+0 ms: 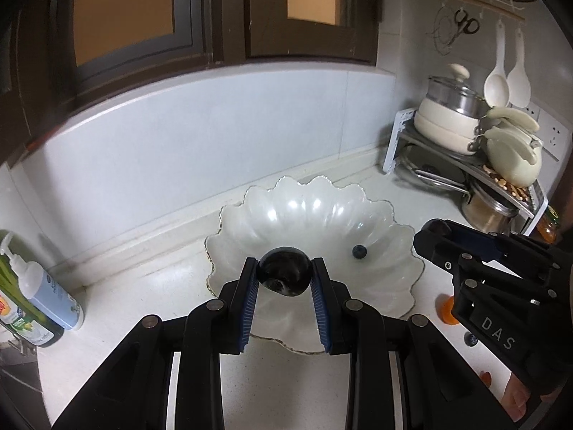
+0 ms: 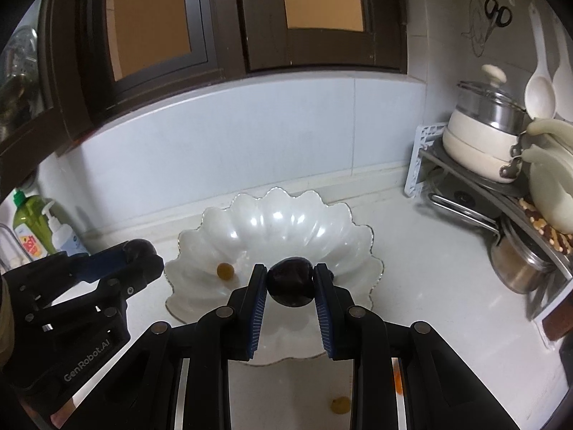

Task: Organize fruits
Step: 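Carry the dark plums in both grippers over the white bowl, then open both grippers to drop the dark plums into the bowl, then withdraw both open tools from the bowl toward the loose fruits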

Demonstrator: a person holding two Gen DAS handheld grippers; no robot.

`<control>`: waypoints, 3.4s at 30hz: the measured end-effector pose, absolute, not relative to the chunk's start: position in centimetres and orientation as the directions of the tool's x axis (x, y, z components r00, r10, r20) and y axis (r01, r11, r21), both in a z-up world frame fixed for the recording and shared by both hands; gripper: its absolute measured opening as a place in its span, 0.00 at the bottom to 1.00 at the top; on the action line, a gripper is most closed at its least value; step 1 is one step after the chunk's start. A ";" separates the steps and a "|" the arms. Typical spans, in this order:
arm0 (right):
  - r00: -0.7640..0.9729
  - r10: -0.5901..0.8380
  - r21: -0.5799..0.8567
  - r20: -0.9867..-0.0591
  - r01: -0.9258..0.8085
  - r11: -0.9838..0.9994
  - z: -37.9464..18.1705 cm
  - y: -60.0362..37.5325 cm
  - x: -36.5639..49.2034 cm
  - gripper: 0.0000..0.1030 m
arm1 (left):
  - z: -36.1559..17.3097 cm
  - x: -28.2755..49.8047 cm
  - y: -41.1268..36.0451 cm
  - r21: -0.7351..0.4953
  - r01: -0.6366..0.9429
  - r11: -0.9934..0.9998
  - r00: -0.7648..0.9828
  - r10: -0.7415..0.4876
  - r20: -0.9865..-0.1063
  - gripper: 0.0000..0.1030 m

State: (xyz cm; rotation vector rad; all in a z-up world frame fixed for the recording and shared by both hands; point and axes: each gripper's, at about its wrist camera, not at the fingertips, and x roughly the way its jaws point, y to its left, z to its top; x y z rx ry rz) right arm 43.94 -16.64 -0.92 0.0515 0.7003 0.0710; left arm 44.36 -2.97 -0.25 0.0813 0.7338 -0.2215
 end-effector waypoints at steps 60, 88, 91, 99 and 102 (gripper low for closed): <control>0.544 0.058 0.061 -0.837 -0.013 0.998 -5.3 -17.3 49.7 0.50 | -3.8 48.9 -2.3 0.059 0.142 0.988 0.590 -0.037 -0.806 0.62; 0.731 0.025 0.079 -0.682 0.040 0.996 1.7 -18.4 39.2 0.50 | 3.3 40.3 -3.6 -0.009 0.264 0.964 0.726 -0.205 -0.657 0.62; 0.749 -0.003 0.058 -0.663 0.055 0.997 2.1 -18.7 38.0 0.50 | 3.6 39.6 -3.9 -0.011 0.284 0.959 0.727 -0.223 -0.650 0.62; 0.777 -0.054 0.033 -0.627 0.096 0.995 3.1 -19.6 34.9 0.50 | 4.3 37.6 -5.3 -0.011 0.341 0.940 0.725 -0.270 -0.634 0.62; 0.787 -0.078 0.016 -0.612 0.111 0.994 3.4 -19.9 33.7 0.50 | 4.8 36.8 -5.7 0.003 0.356 0.934 0.737 -0.279 -0.616 0.62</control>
